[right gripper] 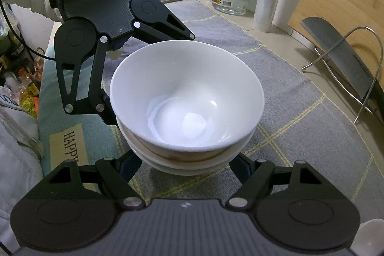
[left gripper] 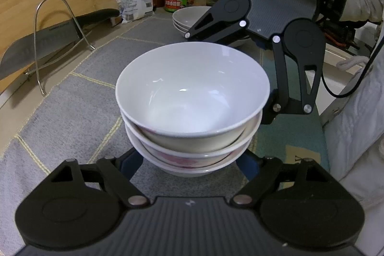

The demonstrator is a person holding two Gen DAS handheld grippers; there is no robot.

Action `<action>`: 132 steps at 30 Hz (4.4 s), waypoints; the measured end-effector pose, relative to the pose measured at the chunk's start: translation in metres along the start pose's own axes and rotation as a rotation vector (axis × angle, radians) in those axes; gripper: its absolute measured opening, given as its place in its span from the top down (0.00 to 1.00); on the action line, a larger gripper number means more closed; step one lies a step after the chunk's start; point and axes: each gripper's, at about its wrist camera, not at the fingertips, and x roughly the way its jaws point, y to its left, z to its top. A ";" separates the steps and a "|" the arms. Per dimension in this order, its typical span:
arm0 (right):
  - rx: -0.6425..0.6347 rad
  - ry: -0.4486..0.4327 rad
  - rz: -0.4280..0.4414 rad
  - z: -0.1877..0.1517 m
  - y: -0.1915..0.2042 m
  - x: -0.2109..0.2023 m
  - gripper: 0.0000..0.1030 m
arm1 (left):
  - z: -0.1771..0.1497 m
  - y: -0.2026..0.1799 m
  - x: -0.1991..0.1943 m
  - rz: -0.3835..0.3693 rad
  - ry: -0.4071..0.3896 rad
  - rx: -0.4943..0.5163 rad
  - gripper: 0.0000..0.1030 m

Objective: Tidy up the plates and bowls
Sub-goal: 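Grip the three-bowl stack with the left tool while the right tool grips its other side, then lift and carry the bowl stack onto the plate stack with both tools, then release the bowl stack on the plates and withdraw both tools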

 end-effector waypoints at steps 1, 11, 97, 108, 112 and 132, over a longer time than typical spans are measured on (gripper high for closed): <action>-0.001 0.000 -0.002 0.000 0.001 0.000 0.19 | 0.000 0.000 0.000 0.002 0.002 0.000 0.19; -0.017 -0.013 0.000 0.001 0.001 -0.011 0.19 | 0.005 -0.005 -0.003 0.024 0.009 -0.011 0.19; 0.059 0.006 -0.150 -0.166 -0.142 -0.156 0.00 | 0.203 -0.060 0.183 0.082 0.023 0.102 0.03; 0.133 -0.023 -0.234 -0.167 -0.135 -0.177 0.00 | 0.182 -0.077 0.134 0.274 -0.113 -0.019 0.01; 0.157 -0.028 -0.318 -0.158 -0.115 -0.189 0.00 | 0.173 -0.084 0.110 0.339 -0.217 -0.111 0.01; 1.002 -0.083 -0.780 -0.129 0.019 -0.195 0.00 | 0.144 -0.147 0.031 0.497 -0.205 -0.509 0.01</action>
